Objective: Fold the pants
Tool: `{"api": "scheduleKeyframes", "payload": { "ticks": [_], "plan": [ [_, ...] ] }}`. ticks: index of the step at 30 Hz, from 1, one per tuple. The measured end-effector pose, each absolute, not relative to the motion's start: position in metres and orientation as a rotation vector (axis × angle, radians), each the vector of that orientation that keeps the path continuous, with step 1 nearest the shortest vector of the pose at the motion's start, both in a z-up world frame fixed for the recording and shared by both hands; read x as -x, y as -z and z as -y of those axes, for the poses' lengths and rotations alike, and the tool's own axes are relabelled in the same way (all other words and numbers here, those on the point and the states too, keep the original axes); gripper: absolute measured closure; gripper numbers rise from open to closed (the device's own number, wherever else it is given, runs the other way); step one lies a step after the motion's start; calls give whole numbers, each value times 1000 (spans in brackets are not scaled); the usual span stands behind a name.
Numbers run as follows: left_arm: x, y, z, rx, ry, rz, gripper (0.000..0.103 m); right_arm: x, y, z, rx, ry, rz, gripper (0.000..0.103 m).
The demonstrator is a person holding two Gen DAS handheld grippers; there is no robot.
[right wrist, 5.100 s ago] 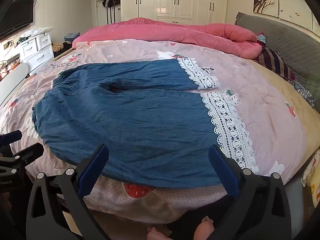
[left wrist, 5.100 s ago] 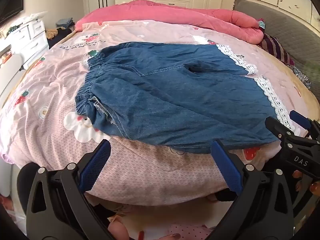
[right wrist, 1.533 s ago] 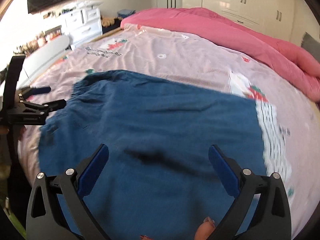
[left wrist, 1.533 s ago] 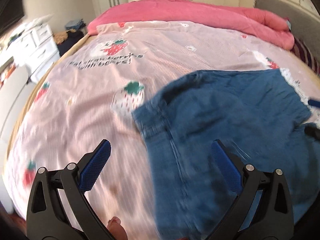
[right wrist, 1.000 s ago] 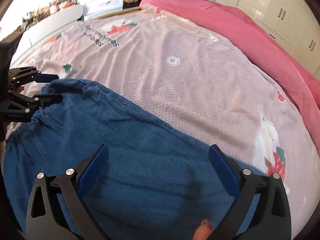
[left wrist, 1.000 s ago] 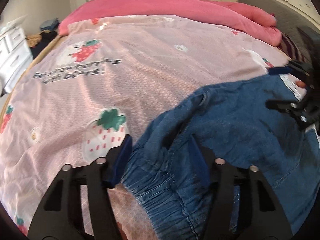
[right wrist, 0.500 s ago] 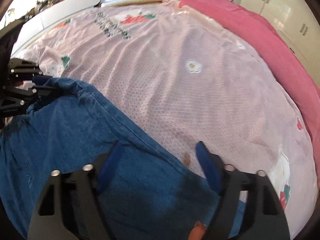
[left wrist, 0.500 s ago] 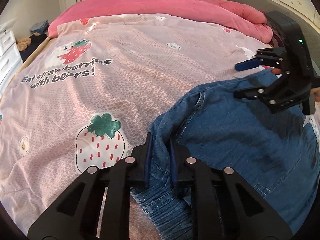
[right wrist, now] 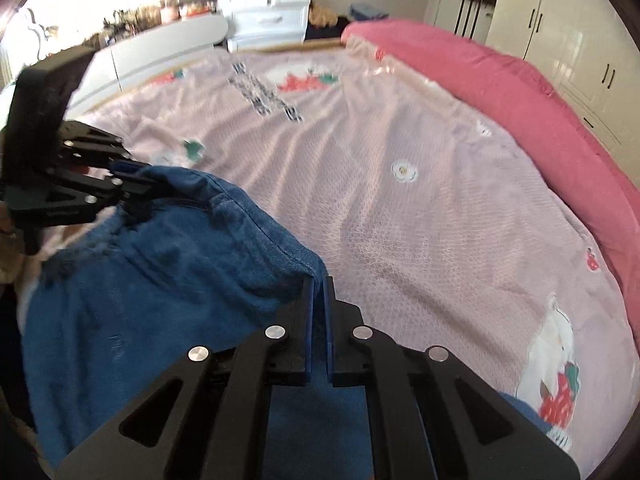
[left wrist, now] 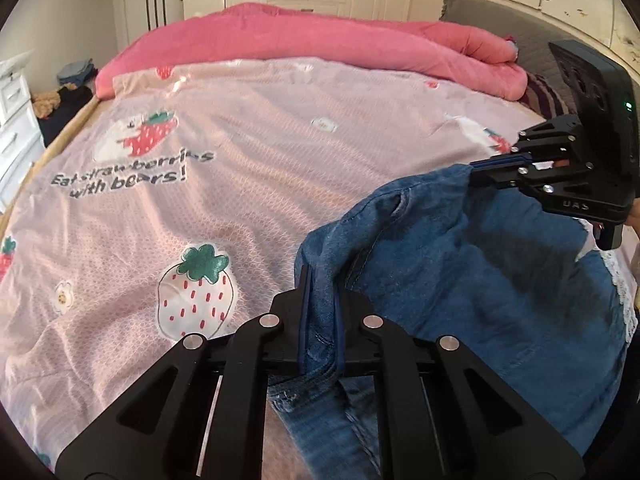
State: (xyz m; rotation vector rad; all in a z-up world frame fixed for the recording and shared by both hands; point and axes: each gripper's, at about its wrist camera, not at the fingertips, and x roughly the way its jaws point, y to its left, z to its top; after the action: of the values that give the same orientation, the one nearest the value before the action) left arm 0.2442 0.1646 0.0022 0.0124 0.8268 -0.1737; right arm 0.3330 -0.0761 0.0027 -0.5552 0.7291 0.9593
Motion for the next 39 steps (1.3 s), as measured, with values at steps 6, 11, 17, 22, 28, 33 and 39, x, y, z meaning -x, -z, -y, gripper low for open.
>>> {"api": "scheduleKeyframes", "payload": {
  "ticks": [6,11,17,22,28,33,39],
  "plan": [
    [-201,-30,-154,9,196,-746,100,-278,-30,108,497,-985,-656,99],
    [-158,-42,-140,21,222,-700,99,-230,-42,126,495,-1003,-616,99],
    [-106,-44,-125,21,242,-684,100,-172,-45,146,483,-1035,-605,99],
    [-72,-34,-115,4,262,-708,100,-127,-23,154,482,-1068,-647,99],
    [-42,-7,-99,-32,279,-792,100,-100,13,162,444,-1054,-740,99],
    [-25,-5,-98,-36,268,-799,100,-79,27,166,414,-1052,-764,99],
    [-17,-9,-98,-69,231,-785,99,-70,47,167,361,-1061,-810,99]
  ]
}}
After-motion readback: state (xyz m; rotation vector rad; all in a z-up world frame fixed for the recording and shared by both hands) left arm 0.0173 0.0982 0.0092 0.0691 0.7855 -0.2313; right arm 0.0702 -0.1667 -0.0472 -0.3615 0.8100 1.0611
